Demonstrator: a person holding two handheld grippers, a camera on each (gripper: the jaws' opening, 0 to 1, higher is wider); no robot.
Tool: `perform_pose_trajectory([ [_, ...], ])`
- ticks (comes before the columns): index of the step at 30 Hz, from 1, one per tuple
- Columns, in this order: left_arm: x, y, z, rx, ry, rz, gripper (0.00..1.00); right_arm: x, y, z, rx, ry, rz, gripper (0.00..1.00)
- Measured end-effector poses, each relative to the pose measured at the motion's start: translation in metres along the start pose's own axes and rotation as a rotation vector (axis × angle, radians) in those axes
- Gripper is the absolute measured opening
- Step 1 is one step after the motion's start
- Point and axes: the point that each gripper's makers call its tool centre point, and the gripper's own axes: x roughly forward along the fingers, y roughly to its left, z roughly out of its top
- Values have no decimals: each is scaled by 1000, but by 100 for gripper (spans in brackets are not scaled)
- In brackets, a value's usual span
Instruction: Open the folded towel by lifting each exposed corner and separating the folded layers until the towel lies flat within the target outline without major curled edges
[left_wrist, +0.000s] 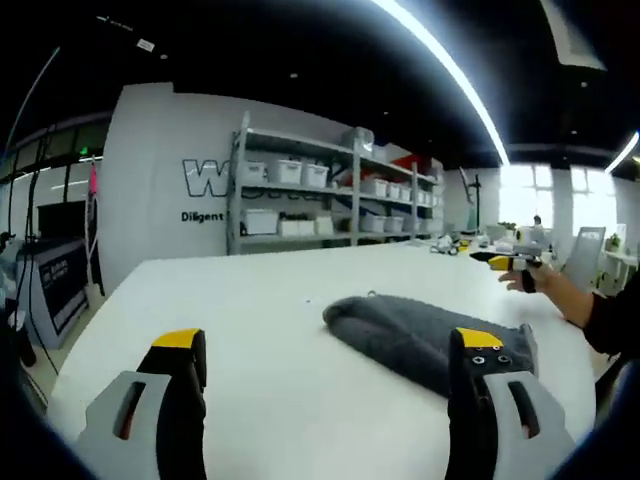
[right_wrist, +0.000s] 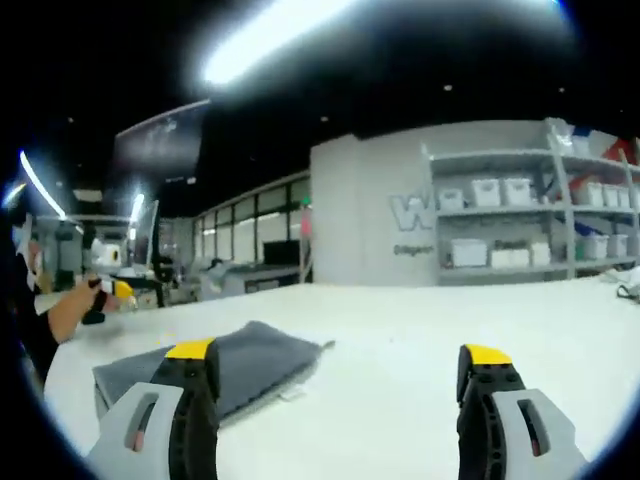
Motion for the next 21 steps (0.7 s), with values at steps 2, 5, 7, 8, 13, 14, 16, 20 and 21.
perform_pose_trajectory([
  [2,2,-1,-6,11,21,3,100,0,-4,-2,3,6,-20,99],
  [5,3,0,-6,27,24,10,100,0,-4,-6,3,19,-18,99],
  [7,3,-1,-5,26,18,8,100,0,-3,-8,-13,27,-19,99],
  [8,3,-1,-5,24,16,9,100,1,-2,-8,-18,29,-19,99],
  [13,9,-19,-8,35,67,-19,99,1,8,-7,-24,27,13,99],
  [14,9,-25,-10,59,96,-22,99,1,9,-8,-37,39,17,99],
  [16,10,-34,-6,121,117,-19,99,1,9,-5,-29,63,21,100],
  [20,7,-58,7,267,144,-27,100,-5,9,21,-38,45,4,100],
  [21,5,-63,10,298,148,-33,100,-6,9,28,-43,40,3,100],
])
